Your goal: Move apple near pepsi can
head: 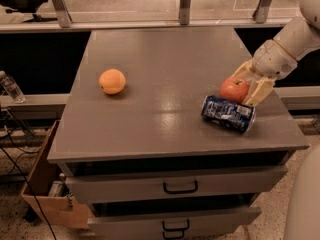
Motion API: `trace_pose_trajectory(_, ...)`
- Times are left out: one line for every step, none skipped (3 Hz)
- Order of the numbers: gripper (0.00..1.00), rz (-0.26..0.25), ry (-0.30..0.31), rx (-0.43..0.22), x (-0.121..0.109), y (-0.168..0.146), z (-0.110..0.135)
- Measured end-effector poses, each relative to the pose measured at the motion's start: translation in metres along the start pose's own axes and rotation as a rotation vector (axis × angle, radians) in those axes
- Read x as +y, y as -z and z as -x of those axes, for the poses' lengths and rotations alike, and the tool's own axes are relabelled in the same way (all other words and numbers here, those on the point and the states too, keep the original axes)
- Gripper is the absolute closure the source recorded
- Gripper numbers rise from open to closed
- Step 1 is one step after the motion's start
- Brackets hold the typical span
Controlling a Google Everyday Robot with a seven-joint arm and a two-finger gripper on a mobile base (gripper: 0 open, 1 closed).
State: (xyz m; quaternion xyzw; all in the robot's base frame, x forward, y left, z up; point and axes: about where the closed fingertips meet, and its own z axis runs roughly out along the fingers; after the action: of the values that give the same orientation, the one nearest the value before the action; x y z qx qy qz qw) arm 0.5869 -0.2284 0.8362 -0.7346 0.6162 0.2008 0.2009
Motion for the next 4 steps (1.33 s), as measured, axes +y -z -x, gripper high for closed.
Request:
trace_pose_trajectory(0.0,0.01,0.006,0.014,0.001,-0.001,0.0)
trace_pose_trajectory(0.0,-0.017,-0.009,0.028,0.005,0.014,-0.003)
trace_pose_trajectory(0.0,-0.131,-0.077,0.035,0.014,0.058,-0.017)
trace_pose_trajectory(0.0,-0.275,-0.168,0.04,0.029,0.108,-0.037)
